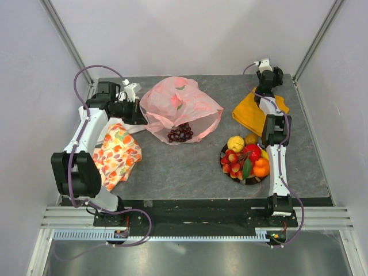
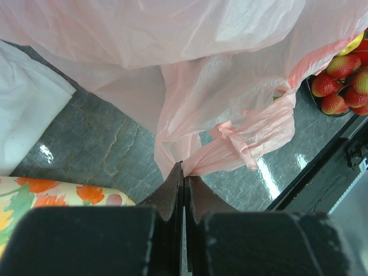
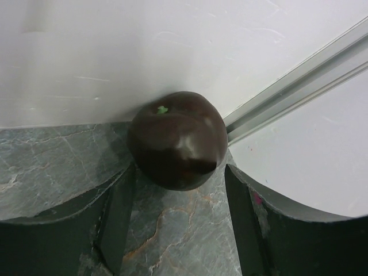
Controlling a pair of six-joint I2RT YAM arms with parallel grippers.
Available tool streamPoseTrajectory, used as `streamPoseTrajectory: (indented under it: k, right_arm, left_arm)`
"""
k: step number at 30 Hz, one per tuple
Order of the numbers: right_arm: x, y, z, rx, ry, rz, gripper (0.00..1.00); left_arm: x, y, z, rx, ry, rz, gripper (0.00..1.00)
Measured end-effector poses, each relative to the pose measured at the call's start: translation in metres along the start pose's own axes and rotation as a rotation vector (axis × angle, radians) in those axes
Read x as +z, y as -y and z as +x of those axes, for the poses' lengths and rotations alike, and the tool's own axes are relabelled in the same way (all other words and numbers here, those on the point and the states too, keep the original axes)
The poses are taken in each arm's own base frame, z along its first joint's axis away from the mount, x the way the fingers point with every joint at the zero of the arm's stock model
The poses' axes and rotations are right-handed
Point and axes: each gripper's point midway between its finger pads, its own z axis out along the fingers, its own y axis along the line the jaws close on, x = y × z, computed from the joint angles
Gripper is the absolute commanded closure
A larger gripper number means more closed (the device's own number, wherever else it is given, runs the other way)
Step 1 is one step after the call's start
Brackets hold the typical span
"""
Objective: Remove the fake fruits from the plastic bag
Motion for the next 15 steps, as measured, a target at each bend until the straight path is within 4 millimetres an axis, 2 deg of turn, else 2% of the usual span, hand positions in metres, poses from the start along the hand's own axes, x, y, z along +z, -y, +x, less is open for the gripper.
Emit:
streamPoseTrajectory:
  k: [3,8,11,12,15]
  right_arm:
    - [0.002,0.001,-0.001,-0.009,0.013,0.01,0.28]
    - [0.006,0.0,-0.004,-0.016,0.055,0.022,0.4]
    - [0.007,0.001,-0.004,-0.035,0.07,0.033,0.52]
    - [0.007,0.001,-0.005,-0.041,0.075,0.036,0.6]
    - [0.007,0.001,-0.005,-0.059,0.082,0.038,0.75]
  left_arm:
    - [0.0,0.002,-0.008,0.016,0.011,0.002,0.98]
    - [0.01,0.007,-0.01,0.032,-0.005,0.018,0.98]
    - [0.016,0.011,-0.006,0.037,-0.026,0.029,0.98]
    - [0.018,0.012,-0.006,0.038,-0.032,0.029,0.98]
    - [0.021,0.013,-0.007,0.05,-0.041,0.024,0.98]
